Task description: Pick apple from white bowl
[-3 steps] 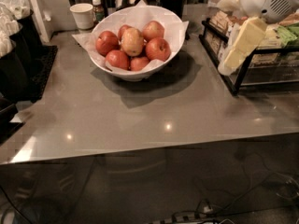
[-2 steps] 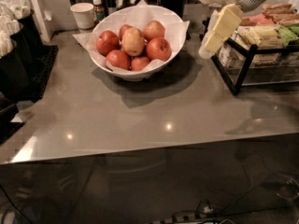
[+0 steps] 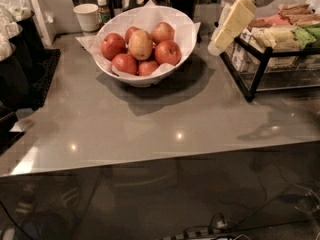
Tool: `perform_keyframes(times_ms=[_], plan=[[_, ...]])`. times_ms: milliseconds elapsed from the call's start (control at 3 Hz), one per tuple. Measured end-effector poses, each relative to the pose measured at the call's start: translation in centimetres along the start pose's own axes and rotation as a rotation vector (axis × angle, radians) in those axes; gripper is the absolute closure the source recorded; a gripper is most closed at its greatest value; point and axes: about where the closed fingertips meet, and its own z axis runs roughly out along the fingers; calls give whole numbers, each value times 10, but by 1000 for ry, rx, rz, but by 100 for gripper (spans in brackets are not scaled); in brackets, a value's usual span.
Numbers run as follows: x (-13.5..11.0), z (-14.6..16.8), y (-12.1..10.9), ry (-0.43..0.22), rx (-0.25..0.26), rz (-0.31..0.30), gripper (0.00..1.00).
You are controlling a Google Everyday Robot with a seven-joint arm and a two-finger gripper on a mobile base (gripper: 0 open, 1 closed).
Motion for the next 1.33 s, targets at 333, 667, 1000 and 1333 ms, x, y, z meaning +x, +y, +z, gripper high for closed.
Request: perform_keyframes(times_ms=[333,667,1000,1333], plan=[[-9,32,-27,-61,12,-24,0],[-26,76,-47,-99,-30,-64,0],[-42,121,-58,-115,-90,-104,0],[-43,121,-60,-119,-84,-102,4]])
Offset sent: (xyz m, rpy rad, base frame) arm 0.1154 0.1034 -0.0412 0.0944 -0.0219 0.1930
